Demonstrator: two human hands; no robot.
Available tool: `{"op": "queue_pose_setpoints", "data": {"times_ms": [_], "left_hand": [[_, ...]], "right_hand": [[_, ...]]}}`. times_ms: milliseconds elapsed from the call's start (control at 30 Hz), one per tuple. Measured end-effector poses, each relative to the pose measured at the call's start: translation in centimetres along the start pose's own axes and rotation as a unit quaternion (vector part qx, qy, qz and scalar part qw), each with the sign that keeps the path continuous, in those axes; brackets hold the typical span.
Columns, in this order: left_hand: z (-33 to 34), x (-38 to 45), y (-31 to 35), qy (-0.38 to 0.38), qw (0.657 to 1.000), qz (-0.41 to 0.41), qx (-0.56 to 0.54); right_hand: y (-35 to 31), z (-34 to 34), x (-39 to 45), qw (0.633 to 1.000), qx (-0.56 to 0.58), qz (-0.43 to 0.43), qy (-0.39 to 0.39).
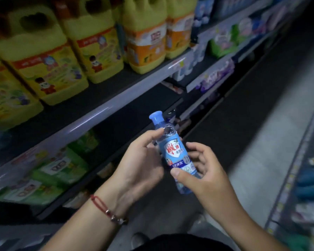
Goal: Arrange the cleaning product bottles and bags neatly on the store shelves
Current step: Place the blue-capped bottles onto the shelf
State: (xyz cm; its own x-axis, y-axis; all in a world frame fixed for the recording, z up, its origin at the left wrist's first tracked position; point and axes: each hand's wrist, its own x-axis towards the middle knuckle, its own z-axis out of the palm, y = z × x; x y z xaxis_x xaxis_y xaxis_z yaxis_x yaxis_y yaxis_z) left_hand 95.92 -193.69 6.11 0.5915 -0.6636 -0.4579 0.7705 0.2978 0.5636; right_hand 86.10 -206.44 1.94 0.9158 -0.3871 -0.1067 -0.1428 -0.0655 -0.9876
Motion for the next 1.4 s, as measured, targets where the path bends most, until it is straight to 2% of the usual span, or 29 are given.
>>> {"op": "queue_pose_setpoints", "data": {"times_ms": [300,567,1000,1267,1400], "left_hand": [[11.0,9.4,-6.2,-0.025,0.987,-0.02,0.158],[18.1,15.6,-10.0,-0.054,0.981,-0.018,0.184],[20.6,25.3,-8.6,-0.075,0.974,-0.021,0.215],[21.6,34.4,-4.0,-0.027,0.969,0.07,0.236],[22.3,39.1,-0.3,-0.023,0.954,0.099,0.282]], "right_hand": [[0.7,-15.1,1.6,0.994,0.069,0.034,0.076],[0.9,-25.2,4.0,0.994,0.037,0.035,0.097],[1.1,-31.3,12.2,0.996,0.032,0.037,0.08],[-0.2,-34.1,24.5,0.998,-0.018,0.031,0.043],[-1.1,-34.7,31.2,0.998,-0.054,0.012,0.027]]}}
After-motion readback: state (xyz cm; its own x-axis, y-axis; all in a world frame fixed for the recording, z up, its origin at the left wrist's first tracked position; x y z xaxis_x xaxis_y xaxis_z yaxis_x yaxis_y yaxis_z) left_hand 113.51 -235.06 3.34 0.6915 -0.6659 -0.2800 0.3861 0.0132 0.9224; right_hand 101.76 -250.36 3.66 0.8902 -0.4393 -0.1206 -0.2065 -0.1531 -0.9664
